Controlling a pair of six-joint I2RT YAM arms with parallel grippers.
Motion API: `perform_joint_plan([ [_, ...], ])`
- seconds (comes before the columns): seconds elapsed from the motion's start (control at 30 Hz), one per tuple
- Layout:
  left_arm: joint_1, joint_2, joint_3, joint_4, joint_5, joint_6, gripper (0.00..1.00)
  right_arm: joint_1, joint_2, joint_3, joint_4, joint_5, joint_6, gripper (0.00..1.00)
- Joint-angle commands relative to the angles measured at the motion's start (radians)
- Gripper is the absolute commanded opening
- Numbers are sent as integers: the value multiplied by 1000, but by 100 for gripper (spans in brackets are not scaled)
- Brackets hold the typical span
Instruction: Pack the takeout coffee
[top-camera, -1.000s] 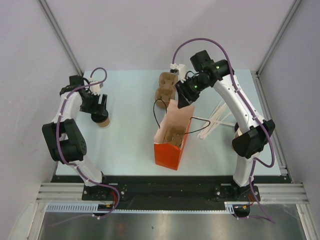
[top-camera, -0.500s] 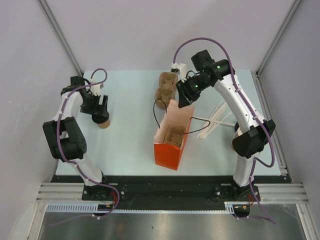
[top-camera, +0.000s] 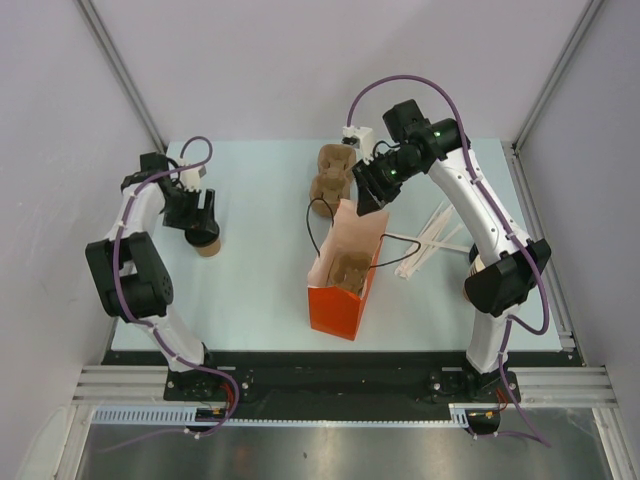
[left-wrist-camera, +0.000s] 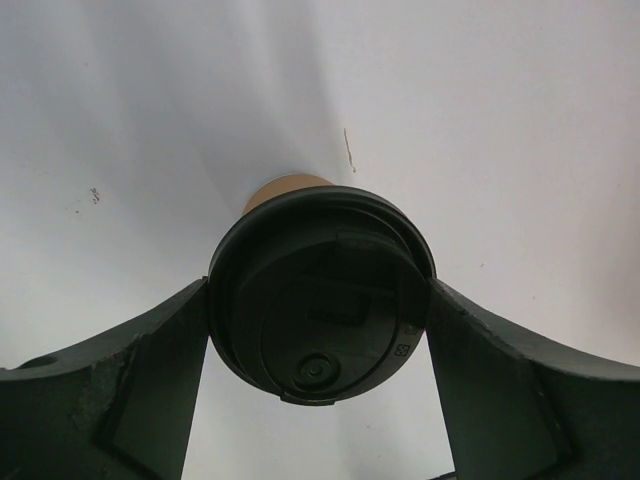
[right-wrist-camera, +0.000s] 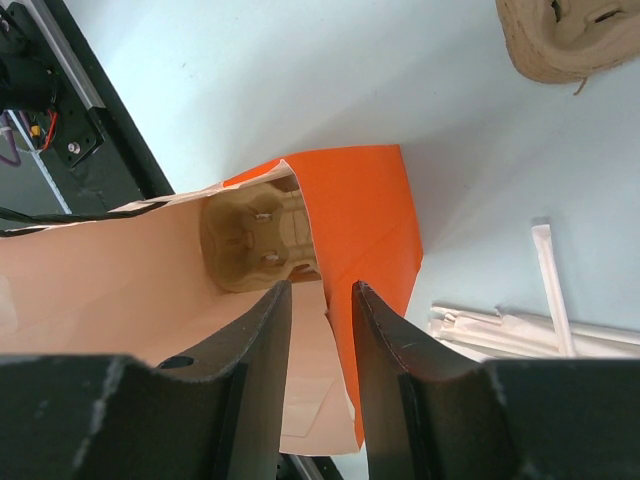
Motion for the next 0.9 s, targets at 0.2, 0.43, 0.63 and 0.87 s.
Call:
perform_joint_plan([
  [0.2, 32, -3, 52, -43, 37, -3, 47, -4, -33, 17, 6, -7, -6, 35],
  [0.43, 8, -93, 288, -173, 219, -6, 21, -4, -33, 20, 9, -7, -4, 34],
  [0.63, -89, -150, 616, -325, 370, 22, 11, -4, -30, 26, 9, -4, 4, 35],
  [0.87, -311, -264, 740, -287, 506, -44, 10, 5, -29, 26, 15, 15, 5, 36],
])
